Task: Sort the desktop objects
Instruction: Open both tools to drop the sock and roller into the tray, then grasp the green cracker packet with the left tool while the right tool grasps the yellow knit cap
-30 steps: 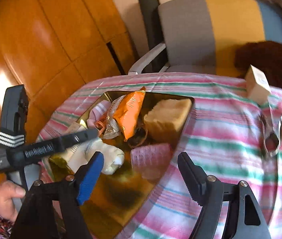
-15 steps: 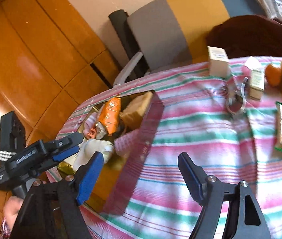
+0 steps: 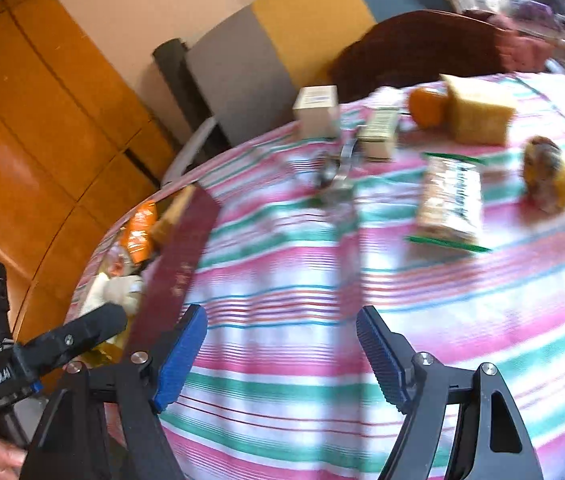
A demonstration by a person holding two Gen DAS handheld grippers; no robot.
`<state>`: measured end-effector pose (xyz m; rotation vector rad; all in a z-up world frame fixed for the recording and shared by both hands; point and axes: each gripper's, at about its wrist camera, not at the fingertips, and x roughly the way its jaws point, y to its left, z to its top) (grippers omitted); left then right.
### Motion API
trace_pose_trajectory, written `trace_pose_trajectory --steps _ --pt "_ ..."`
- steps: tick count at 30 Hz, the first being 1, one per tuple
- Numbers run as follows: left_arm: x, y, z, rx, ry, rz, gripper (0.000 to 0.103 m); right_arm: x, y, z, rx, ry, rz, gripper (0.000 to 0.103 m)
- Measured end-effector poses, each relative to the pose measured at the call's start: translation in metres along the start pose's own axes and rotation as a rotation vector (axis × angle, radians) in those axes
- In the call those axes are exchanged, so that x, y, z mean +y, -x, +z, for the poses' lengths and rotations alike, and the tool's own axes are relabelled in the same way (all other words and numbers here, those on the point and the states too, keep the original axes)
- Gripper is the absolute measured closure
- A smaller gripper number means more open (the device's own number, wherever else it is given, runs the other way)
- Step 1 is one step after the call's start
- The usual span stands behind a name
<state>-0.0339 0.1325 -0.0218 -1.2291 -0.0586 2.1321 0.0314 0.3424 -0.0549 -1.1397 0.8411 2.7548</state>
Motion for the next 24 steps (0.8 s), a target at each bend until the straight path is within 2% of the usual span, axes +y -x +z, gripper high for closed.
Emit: trace_pose_trajectory --steps 4,7,9,12,18,21,24 --pt "-0.016 -0.013 -0.006 0.039 -0.046 0.001 0.032 -0.027 0.016 -0.002 -0.040 0.029 -0.086 0.025" --pt "-0.024 -0.024 -0.009 0.071 -0.066 0.004 0.032 -0.052 0.030 0.002 -0.104 0.050 -0.168 0.026" --pt "-0.028 -0.030 -0.011 0.089 -0.078 0.007 0.032 -0.071 0.037 0.009 -0.138 0.059 -0.227 0.036" --pt "-0.035 -0.039 -0.013 0.117 -0.085 0.004 0.032 -0.100 0.042 0.028 -0.165 0.070 -0.327 0.038" --pt "-0.054 -0.049 -0.014 0.143 -0.135 0.006 0.032 -0.145 0.044 0.067 -0.214 0.027 -0.358 0.036" --pt "-0.064 -0.055 -0.011 0.155 -0.159 0.005 0.032 -0.156 0.030 0.083 -0.176 0.022 -0.333 0.033" --pt "-0.077 -0.062 -0.006 0.157 -0.188 0.002 0.032 -0.159 0.013 0.087 -0.144 0.043 -0.360 0.034"
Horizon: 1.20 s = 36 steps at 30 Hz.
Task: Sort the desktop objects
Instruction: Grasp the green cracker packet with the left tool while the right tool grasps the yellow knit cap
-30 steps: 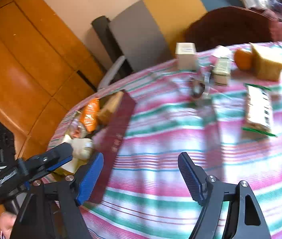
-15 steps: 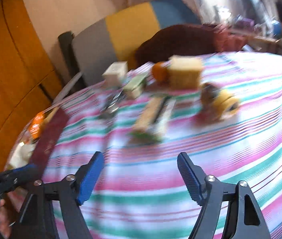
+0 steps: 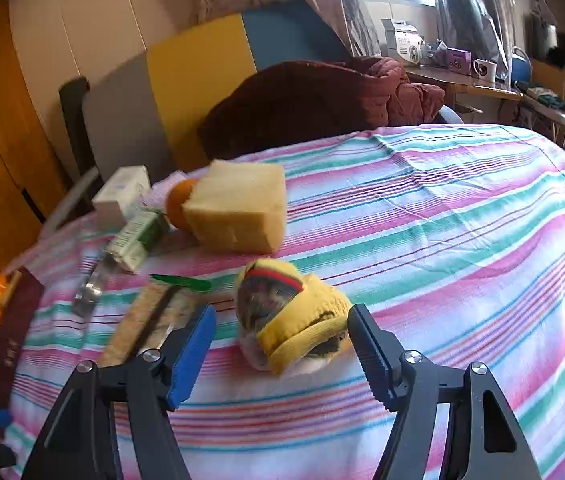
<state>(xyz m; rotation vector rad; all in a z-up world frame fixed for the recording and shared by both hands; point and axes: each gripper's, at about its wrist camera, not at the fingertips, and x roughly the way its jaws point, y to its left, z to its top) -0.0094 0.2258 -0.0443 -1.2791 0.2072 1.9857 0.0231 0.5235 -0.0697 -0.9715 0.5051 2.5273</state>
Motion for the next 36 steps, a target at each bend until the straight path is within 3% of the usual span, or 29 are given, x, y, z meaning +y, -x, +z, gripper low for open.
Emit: trace_pose_trajectory --steps 3,6,12,19,22,25,30,36 --pt "-0.012 -0.007 0.011 -0.003 -0.026 -0.001 0.032 -0.006 -0.009 -0.003 0.017 -0.013 -0.013 0.047" --pt "-0.026 -0.020 0.026 -0.004 -0.051 0.002 0.032 -0.014 -0.004 -0.008 -0.010 -0.053 0.006 0.050" --pt "-0.061 -0.058 0.071 -0.036 -0.114 0.030 0.031 -0.015 -0.003 -0.014 -0.023 -0.070 0.011 0.050" --pt "-0.088 -0.105 0.105 0.010 -0.167 0.057 0.032 -0.025 -0.007 -0.016 -0.024 -0.119 0.032 0.050" --pt "-0.088 -0.117 0.108 0.007 -0.163 0.060 0.036 -0.029 -0.008 -0.017 -0.027 -0.141 0.050 0.050" --pt "-0.084 -0.130 0.104 0.021 -0.183 0.072 0.049 -0.029 -0.008 -0.017 -0.028 -0.141 0.050 0.050" --pt "-0.090 -0.129 0.086 -0.081 -0.293 0.107 0.049 -0.029 -0.009 -0.018 -0.029 -0.135 0.045 0.050" --pt "-0.081 -0.121 0.076 -0.120 -0.289 0.084 0.055 -0.028 -0.009 -0.018 -0.027 -0.124 0.034 0.050"
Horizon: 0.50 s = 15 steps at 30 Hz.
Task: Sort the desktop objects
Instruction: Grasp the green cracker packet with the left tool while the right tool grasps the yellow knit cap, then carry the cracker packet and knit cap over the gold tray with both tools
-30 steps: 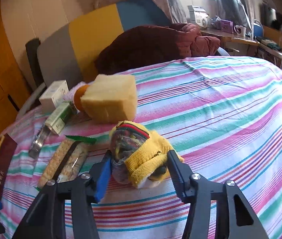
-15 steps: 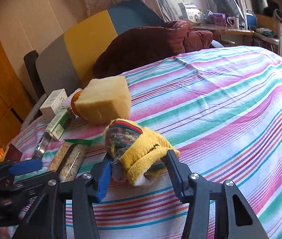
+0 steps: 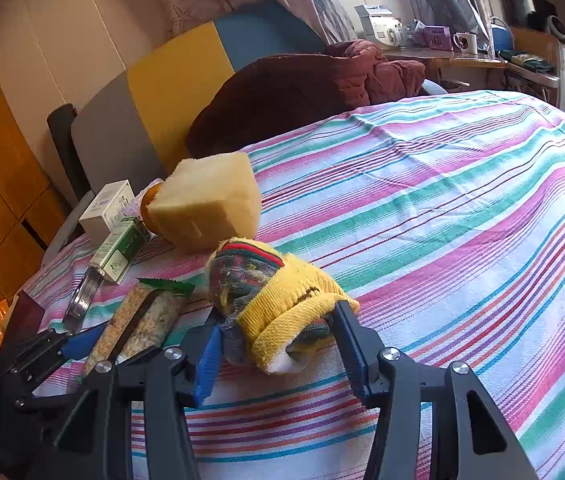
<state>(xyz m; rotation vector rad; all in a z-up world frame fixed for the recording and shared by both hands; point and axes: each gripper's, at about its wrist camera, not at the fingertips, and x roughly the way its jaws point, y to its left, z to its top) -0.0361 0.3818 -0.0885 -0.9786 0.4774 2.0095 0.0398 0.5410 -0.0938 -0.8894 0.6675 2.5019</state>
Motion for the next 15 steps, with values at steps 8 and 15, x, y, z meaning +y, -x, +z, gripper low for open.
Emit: trace_pose_trajectory --steps 8,15 --pt "0.003 0.019 -0.022 -0.038 0.033 -0.009 0.055 0.005 0.000 -0.001 0.000 0.025 -0.025 0.050" --pt "0.009 0.045 -0.046 -0.038 0.097 -0.062 0.055 0.014 0.003 -0.002 -0.014 0.069 -0.072 0.050"
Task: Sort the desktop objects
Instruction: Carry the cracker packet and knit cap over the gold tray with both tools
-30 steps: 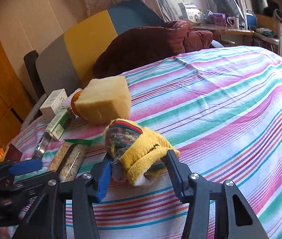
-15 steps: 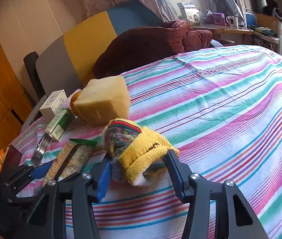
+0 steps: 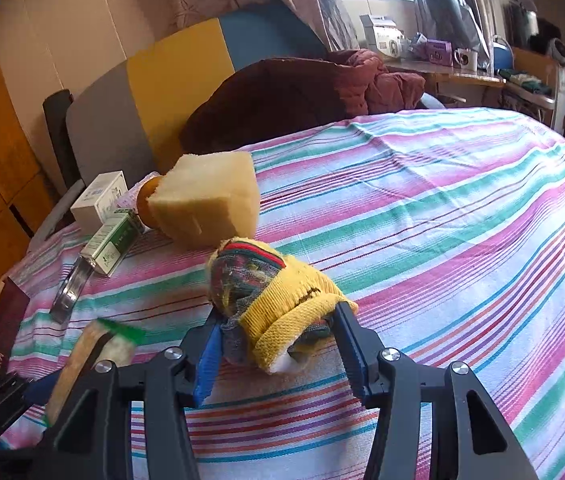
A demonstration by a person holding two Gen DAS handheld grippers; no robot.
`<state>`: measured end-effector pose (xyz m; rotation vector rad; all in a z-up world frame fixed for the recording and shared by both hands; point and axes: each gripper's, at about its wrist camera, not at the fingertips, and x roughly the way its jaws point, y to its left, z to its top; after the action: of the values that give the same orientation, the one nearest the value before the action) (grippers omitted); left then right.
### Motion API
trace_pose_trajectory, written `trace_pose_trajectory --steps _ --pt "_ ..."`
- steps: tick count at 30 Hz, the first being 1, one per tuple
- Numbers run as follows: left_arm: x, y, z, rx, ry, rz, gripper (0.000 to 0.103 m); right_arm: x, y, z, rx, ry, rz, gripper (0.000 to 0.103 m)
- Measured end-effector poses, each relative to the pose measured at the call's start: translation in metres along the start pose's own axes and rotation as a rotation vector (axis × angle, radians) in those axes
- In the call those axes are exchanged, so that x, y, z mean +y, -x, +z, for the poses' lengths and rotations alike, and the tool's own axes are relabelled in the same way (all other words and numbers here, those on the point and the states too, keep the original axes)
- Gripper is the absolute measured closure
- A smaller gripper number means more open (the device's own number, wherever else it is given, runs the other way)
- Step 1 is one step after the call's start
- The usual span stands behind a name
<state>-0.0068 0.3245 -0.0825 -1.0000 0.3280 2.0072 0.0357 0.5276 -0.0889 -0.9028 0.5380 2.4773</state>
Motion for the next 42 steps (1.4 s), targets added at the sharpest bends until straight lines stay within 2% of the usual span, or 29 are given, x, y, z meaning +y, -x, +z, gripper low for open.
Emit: trace_pose_trajectory --steps 9,12,17,26,34,40,42 --pt "0.020 0.032 -0.030 -0.003 0.040 -0.029 0.055 0.026 0.015 -0.013 -0.015 0.118 -0.040 0.052" --pt "0.025 0.039 -0.038 0.009 0.041 -0.013 0.055 0.031 0.019 -0.018 0.000 0.124 -0.035 0.052" --pt "0.035 0.062 -0.049 -0.017 0.051 -0.038 0.055 0.034 0.031 -0.028 0.020 0.090 -0.034 0.053" --pt "0.063 0.118 -0.064 -0.115 0.092 -0.050 0.055 0.070 0.057 -0.056 0.063 0.036 0.104 0.053" --pt "0.094 0.164 -0.083 -0.183 0.137 0.000 0.055 0.137 0.075 -0.058 0.078 0.099 0.267 0.053" --pt "0.129 0.194 -0.094 -0.219 0.238 0.038 0.055 0.190 0.085 -0.056 0.088 0.158 0.377 0.054" --pt "0.142 0.205 -0.096 -0.243 0.267 0.054 0.055 0.212 0.089 -0.055 0.086 0.196 0.416 0.057"
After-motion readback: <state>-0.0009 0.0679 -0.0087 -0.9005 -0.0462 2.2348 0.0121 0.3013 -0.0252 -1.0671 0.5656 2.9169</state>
